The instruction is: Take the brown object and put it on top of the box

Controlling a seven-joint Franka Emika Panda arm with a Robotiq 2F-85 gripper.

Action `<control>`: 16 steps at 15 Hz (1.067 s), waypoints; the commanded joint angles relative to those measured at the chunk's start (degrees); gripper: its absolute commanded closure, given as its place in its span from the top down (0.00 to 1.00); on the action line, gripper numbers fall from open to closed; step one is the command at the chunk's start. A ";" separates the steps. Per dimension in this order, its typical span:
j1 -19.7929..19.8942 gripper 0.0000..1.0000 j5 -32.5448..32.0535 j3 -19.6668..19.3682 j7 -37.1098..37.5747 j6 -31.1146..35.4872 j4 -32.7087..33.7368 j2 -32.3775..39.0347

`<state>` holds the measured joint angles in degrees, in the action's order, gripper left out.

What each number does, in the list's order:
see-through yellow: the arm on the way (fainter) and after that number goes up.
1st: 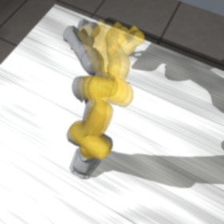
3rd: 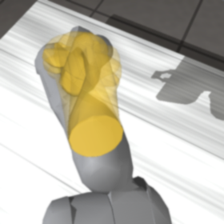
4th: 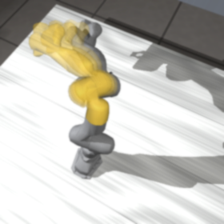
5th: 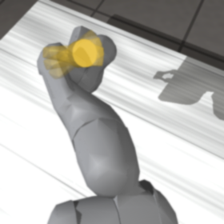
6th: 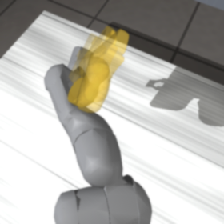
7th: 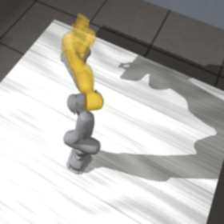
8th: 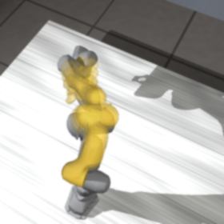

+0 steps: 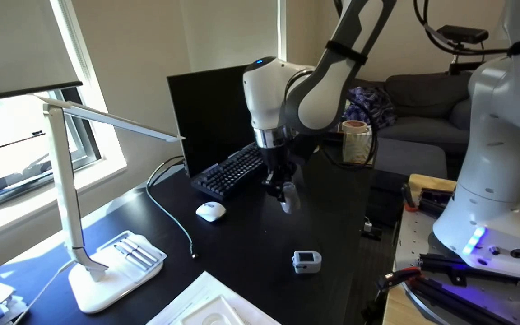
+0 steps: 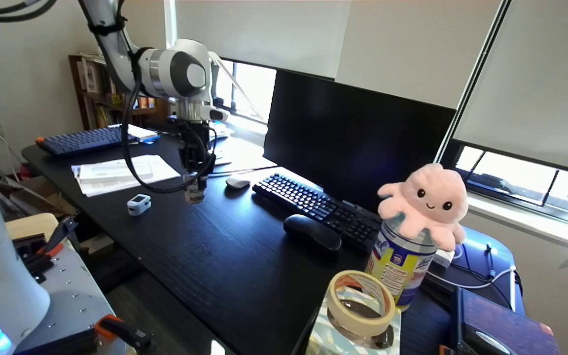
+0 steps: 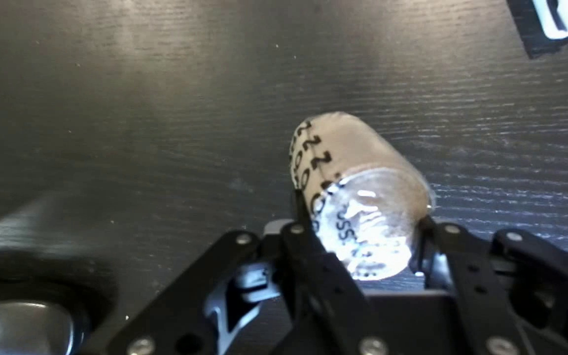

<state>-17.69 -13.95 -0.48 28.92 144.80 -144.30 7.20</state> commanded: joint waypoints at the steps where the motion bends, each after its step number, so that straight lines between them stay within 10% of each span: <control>1: 2.58 0.42 -0.35 2.37 0.20 -0.19 0.05 -0.22; 3: 2.37 0.42 -0.33 2.77 0.19 -0.20 0.94 0.47; 4: 2.27 0.17 -0.32 2.94 0.19 -0.20 1.17 0.73; 7: 3.37 0.17 -9.67 -0.24 7.97 2.52 1.66 1.99; 16: 17.89 0.17 -5.43 -8.79 2.55 0.55 -9.40 -10.32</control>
<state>-3.86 -20.96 -7.69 34.31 146.54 -147.77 5.87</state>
